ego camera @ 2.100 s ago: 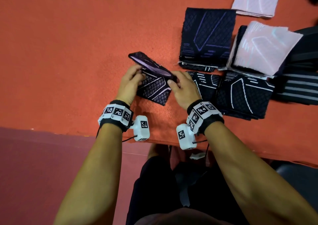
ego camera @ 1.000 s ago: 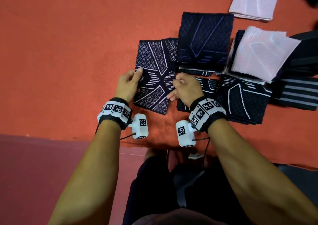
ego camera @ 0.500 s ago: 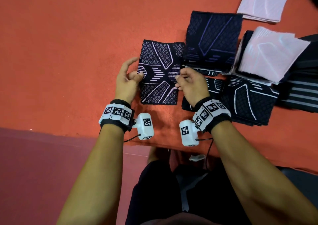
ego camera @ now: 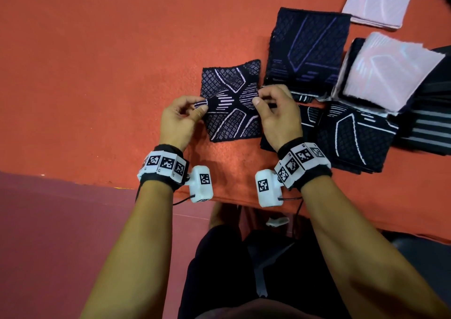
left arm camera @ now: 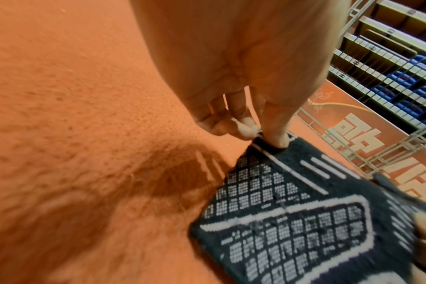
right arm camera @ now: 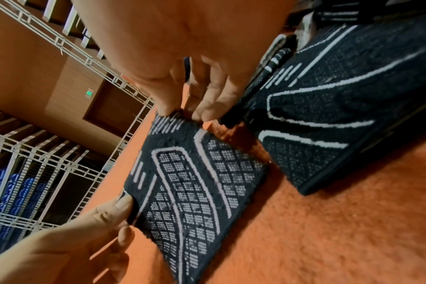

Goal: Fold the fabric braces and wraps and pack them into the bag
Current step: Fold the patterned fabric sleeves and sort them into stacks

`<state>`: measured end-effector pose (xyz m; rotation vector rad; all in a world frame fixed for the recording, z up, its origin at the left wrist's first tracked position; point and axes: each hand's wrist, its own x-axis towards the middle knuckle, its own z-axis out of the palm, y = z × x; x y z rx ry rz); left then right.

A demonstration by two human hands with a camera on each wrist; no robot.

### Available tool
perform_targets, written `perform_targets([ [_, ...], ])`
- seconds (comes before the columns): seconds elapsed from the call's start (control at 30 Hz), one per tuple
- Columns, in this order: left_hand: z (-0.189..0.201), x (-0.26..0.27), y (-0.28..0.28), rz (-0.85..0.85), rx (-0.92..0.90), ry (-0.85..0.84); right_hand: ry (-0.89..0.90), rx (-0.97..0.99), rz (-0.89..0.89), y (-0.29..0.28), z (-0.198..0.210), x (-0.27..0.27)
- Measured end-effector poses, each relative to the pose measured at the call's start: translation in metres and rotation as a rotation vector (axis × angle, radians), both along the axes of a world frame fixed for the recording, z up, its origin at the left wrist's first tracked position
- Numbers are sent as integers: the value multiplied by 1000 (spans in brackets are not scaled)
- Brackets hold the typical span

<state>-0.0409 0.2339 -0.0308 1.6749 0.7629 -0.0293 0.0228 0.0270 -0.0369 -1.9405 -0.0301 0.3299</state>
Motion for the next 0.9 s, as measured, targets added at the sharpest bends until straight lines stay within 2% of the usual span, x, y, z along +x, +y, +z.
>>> perform_targets([
  [0.13, 10, -3, 0, -33, -3, -30, -23, 80, -2, -5, 5, -4],
  [0.33, 19, 1, -9, -50, -182, -81, 33, 175, 32, -11, 5, -6],
  [0.7, 30, 13, -24, -39, -168, -136, 160, 155, -56, -15, 20, 1],
  [0.8, 30, 22, -32, 5, -193, -118, 228, 177, -106, -20, 20, 3],
  [0.9, 25, 29, -42, -24, -163, -67, 258, 177, -142, -28, 22, 3],
])
